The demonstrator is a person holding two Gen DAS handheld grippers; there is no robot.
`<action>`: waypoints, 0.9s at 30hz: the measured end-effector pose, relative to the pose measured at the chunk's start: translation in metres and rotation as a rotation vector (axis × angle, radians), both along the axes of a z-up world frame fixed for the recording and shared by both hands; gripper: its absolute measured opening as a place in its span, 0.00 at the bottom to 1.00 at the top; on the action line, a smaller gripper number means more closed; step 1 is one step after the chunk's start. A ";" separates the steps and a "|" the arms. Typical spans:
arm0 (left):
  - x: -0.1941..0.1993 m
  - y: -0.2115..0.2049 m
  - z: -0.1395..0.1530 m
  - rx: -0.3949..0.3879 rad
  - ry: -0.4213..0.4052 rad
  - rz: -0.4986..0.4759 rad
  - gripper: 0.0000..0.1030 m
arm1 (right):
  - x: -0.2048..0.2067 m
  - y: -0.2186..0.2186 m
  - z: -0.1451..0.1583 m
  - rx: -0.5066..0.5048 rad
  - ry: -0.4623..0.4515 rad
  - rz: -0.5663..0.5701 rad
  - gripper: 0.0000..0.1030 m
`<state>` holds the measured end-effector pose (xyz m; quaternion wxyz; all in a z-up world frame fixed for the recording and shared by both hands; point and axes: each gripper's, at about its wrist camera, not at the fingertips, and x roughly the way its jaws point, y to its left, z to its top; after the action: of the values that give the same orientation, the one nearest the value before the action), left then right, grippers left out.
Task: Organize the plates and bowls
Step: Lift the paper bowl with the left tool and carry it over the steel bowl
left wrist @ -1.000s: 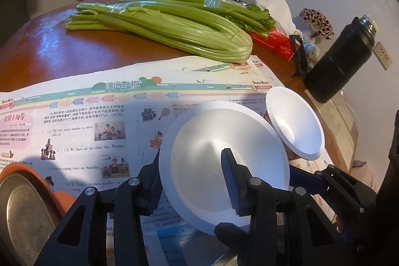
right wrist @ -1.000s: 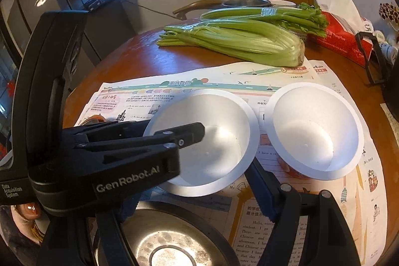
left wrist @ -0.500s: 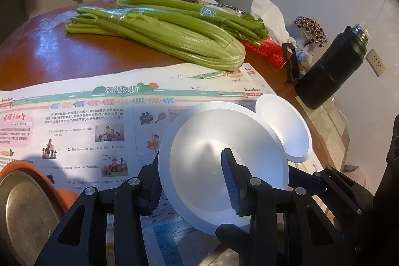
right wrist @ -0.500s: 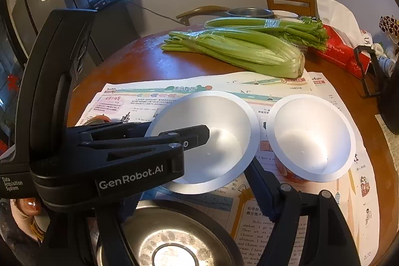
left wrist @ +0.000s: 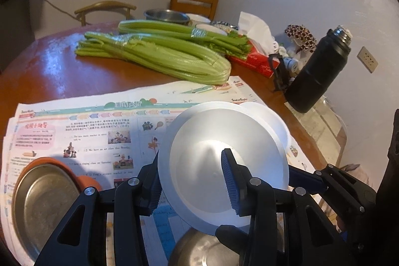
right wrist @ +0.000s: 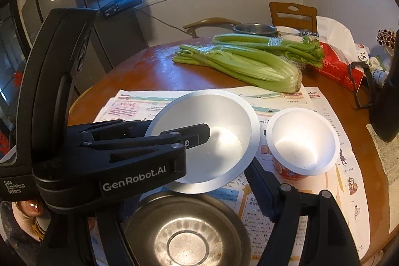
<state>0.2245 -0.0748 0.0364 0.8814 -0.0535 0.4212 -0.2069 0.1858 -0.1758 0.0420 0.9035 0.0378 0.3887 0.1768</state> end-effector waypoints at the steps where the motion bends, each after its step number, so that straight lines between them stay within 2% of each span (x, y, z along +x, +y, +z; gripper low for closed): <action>1: -0.003 0.000 0.002 -0.002 -0.004 0.000 0.43 | -0.004 0.000 0.003 0.000 -0.008 0.001 0.74; 27: -0.082 -0.004 0.043 -0.004 -0.072 0.016 0.44 | -0.084 -0.003 0.043 0.000 -0.097 0.029 0.74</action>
<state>0.1427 -0.0788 0.0789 0.8975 -0.0513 0.3883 -0.2028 0.1022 -0.1788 0.0849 0.9186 0.0233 0.3447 0.1916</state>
